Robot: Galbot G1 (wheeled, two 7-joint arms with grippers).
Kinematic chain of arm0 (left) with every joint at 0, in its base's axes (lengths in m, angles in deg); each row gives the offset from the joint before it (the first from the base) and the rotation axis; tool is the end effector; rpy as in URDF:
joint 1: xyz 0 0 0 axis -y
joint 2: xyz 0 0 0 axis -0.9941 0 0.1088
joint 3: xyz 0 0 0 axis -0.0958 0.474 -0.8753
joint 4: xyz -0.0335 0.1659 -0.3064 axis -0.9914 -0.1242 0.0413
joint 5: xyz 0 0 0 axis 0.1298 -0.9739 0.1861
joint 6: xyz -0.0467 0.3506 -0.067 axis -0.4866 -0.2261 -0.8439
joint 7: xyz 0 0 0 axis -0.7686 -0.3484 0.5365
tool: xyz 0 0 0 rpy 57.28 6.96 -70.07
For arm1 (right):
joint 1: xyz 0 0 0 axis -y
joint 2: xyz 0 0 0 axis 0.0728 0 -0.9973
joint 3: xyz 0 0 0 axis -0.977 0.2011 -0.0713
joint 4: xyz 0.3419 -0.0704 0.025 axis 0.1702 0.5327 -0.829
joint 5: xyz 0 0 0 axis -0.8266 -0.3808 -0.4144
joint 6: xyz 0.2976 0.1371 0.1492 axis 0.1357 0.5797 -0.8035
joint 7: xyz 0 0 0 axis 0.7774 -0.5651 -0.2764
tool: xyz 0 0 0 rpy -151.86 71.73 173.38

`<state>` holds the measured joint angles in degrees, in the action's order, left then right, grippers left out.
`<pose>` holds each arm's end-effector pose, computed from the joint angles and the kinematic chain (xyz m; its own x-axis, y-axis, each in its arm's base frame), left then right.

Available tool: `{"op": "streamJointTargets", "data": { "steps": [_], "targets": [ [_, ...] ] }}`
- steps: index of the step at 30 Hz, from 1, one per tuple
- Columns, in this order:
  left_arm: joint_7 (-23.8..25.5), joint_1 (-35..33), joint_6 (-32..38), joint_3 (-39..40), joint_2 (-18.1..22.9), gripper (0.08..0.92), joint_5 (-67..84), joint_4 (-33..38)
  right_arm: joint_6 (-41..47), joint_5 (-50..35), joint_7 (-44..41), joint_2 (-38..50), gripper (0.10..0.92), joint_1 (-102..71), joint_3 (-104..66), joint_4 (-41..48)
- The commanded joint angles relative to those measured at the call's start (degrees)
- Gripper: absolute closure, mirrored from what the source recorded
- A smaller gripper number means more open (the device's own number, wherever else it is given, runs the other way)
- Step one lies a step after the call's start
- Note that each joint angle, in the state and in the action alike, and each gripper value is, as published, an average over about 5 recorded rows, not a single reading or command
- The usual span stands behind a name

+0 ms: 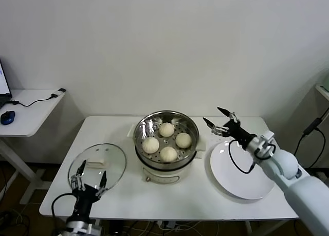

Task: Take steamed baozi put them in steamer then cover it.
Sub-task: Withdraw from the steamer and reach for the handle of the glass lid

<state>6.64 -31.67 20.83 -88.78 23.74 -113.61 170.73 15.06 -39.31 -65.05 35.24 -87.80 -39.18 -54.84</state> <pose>0.1421 0.0505 -0.3197 -0.9941 -0.0651 0.0863 0.0417 0.5057 0.8617 0.3720 -0.1557 -0.2570 -0.8344 -0.5509 0.0163 -0.5508 0.8325 -0.0591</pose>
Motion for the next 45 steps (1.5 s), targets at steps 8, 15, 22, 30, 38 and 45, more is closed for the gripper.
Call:
{"op": "streamJointTargets", "data": {
  "steps": [8, 15, 22, 30, 38, 45],
  "targets": [
    [-8.93, 16.69, 4.88, -2.68, -4.14, 0.177, -41.27, -28.16, 1.95, 9.93, 0.53, -12.74, 0.203, -25.76, -22.53, -1.21],
    [-10.34, 22.57, 4.47, -3.02, -5.82, 0.177, -40.43, -36.28, 1.12, 11.61, -0.15, -13.82, 0.203, -26.56, -23.00, -0.21],
    [-12.53, 27.76, 3.46, -3.15, -6.45, 0.177, -39.02, -42.23, 0.66, 12.91, -0.26, -14.73, 0.203, -26.85, -23.05, 0.02],
    [-13.66, 31.47, 3.16, -2.31, -7.72, 0.177, -37.09, -45.36, 0.01, 14.73, -0.37, -15.40, 0.203, -26.87, -23.02, 0.52],
    [-14.31, 33.57, 2.84, -1.33, -8.06, 0.177, -35.70, -47.28, -0.67, 16.24, -0.63, -16.21, 0.203, -26.41, -22.91, 1.65],
    [-14.30, 33.80, 4.01, -0.71, -8.19, 0.177, -33.44, -47.57, -1.12, 17.20, -0.96, -16.70, 0.203, -25.84, -22.76, 2.80]
  ]
}}
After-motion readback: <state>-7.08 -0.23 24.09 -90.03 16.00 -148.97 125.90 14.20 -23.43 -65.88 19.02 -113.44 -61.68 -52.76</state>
